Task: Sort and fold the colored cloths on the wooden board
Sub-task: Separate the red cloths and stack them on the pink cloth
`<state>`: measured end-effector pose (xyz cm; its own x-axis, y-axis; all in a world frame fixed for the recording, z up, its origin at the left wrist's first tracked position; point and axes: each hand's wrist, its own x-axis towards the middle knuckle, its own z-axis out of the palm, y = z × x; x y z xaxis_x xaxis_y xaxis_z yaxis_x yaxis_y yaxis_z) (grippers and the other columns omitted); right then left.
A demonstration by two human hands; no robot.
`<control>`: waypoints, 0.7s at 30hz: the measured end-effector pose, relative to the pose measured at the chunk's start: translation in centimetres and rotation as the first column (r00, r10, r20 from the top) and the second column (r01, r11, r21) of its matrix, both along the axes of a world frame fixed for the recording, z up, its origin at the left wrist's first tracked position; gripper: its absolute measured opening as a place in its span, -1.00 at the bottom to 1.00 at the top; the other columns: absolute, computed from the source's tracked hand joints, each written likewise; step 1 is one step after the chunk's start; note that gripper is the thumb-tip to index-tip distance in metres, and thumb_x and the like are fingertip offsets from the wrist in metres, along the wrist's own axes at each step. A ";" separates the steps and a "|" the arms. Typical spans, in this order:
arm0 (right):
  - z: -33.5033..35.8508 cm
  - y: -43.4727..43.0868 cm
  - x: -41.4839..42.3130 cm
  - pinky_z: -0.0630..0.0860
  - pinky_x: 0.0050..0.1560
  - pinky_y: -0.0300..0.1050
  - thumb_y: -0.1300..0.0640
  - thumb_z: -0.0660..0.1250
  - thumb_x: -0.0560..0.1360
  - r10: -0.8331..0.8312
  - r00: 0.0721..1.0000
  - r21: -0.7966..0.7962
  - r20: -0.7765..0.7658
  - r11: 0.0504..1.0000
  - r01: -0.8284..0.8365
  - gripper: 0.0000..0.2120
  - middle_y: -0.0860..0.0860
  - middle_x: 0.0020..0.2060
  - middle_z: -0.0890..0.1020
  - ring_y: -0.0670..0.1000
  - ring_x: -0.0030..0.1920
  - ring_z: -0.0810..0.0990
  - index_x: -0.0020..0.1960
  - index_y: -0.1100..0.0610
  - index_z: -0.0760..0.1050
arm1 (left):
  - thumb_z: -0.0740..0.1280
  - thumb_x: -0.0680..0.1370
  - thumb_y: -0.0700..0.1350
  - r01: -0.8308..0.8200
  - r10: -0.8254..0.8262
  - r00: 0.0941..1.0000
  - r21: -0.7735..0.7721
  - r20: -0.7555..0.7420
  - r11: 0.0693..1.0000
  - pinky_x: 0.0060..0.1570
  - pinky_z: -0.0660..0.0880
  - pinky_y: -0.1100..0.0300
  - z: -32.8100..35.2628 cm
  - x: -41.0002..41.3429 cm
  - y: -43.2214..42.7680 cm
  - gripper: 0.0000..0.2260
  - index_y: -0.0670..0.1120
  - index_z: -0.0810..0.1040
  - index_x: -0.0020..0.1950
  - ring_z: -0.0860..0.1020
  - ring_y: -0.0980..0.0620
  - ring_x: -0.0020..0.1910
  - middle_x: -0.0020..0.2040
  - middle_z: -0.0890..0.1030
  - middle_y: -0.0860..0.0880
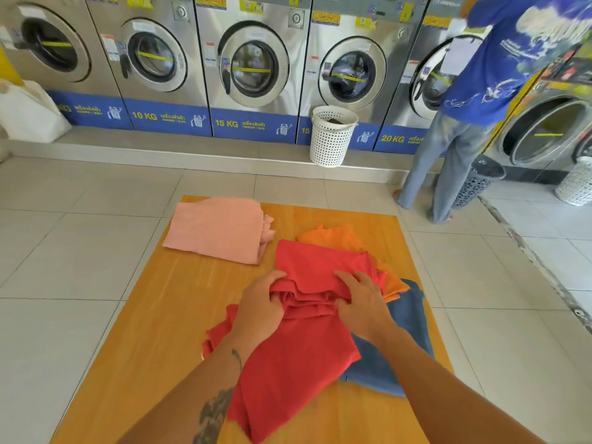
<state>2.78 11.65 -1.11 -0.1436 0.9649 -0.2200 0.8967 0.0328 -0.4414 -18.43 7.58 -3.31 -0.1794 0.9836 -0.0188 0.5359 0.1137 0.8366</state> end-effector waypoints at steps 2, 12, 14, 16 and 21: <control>0.3 -0.3 0.4 0.35 0.37 0.24 -0.01 0.27 0.45 -0.001 1.000 -0.015 0.028 1.000 0.001 -0.38 0.08 0.47 0.31 0.25 0.42 0.32 0.50 -0.12 0.28 | 0.17 0.52 -0.37 -0.009 0.009 1.000 0.039 -0.010 0.999 0.26 0.28 0.32 0.6 0.4 -0.6 -0.52 0.05 0.53 0.32 0.43 0.14 0.22 0.25 0.50 0.06; 1.3 0.7 0.1 0.26 0.41 0.24 0.00 0.14 0.53 -0.201 0.969 -0.116 -0.143 0.976 0.185 -0.70 0.08 0.38 0.37 0.25 0.38 0.32 0.13 -0.17 0.58 | 0.31 0.53 -0.19 0.046 0.110 0.971 -0.621 0.211 0.783 0.10 0.57 -0.01 1.6 -1.0 -2.7 -0.90 -0.07 0.62 -0.07 0.60 -0.07 0.03 0.06 0.60 -0.06; 1.0 1.2 0.2 0.36 0.35 0.19 0.03 0.19 0.54 -0.264 0.941 -0.117 -0.212 0.963 0.244 -0.70 0.17 0.34 0.40 0.26 0.29 0.42 0.23 -0.05 0.53 | 0.34 0.54 -0.09 0.016 0.155 0.960 -0.599 0.233 0.800 0.15 0.55 -0.04 0.7 -1.7 -1.0 -0.86 -0.09 0.61 0.03 0.57 -0.10 0.11 0.09 0.59 -0.06; 1.0 1.7 0.2 0.42 0.31 0.19 0.03 0.26 0.52 -0.317 0.921 -0.147 -0.226 0.946 0.290 -0.56 0.19 0.33 0.39 0.26 0.27 0.46 0.40 0.04 0.39 | 0.28 0.58 -0.02 -0.016 0.213 0.921 -0.515 0.326 0.857 0.11 0.56 -0.07 0.2 -2.4 1.0 -0.80 -0.07 0.52 0.15 0.58 -0.11 0.10 0.14 0.58 -0.10; -0.3 3.8 0.4 0.47 0.25 0.25 -0.34 0.25 0.24 -0.487 0.855 -0.240 -0.178 0.864 0.443 -0.17 0.06 0.25 0.54 0.21 0.25 0.52 0.44 0.00 0.32 | 0.37 0.53 -0.06 0.037 0.313 0.773 -0.532 0.552 0.846 -0.17 0.52 0.09 -0.3 -1.9 4.6 -0.74 -0.03 0.53 0.21 0.60 -0.08 0.04 0.12 0.63 -0.07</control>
<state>3.22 15.46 -1.45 0.2447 0.8758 -0.4160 0.6613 -0.4645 -0.5891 -20.37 12.20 -3.64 -0.0903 0.7681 -0.6340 -0.1115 0.6248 0.7728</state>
